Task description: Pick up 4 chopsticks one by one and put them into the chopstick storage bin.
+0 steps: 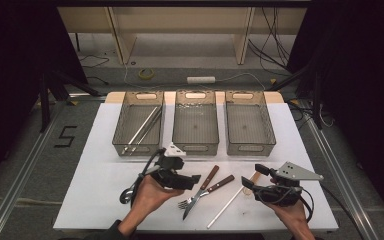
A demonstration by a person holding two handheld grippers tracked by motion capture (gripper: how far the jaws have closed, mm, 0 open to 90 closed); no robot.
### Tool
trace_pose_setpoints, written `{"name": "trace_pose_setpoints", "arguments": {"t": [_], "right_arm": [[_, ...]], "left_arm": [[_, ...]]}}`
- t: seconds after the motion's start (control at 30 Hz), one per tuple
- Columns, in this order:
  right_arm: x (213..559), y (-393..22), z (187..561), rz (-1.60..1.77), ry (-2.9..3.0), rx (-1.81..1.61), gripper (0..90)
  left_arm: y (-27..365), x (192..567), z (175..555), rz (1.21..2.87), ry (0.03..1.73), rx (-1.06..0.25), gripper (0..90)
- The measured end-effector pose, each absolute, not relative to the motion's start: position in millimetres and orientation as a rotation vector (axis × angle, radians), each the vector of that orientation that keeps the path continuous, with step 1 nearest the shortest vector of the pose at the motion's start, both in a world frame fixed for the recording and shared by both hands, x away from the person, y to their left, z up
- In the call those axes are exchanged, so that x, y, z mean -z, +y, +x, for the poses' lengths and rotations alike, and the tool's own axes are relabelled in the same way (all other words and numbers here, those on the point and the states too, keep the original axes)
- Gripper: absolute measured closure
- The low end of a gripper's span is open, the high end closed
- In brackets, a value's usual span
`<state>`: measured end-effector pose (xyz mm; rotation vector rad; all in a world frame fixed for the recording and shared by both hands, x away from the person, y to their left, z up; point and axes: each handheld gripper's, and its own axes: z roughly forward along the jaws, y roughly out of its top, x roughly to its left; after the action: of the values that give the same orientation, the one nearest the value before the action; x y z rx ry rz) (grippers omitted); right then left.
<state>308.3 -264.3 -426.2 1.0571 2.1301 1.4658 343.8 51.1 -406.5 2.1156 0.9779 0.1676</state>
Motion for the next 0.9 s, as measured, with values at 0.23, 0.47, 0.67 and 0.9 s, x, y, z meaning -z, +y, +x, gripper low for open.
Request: {"name": "trace_pose_setpoints", "arguments": {"t": [0.23,0.47,0.67,0.9], "right_arm": [[426,-266,308,1.066,2.121,-1.462,31.5],[426,-266,309,1.065,2.122,-1.461,31.5],[426,-266,308,1.063,2.121,-1.462,31.5],[426,-266,308,1.064,2.125,-1.46,31.5]], "left_arm": [[21,419,328,2.186,0.929,-0.114,30.6],[5,428,319,2.248,0.877,-0.067,35.6],[-5,436,312,2.305,0.847,-0.052,37.7],[-10,445,308,2.353,0.827,-0.049,41.5]]}}
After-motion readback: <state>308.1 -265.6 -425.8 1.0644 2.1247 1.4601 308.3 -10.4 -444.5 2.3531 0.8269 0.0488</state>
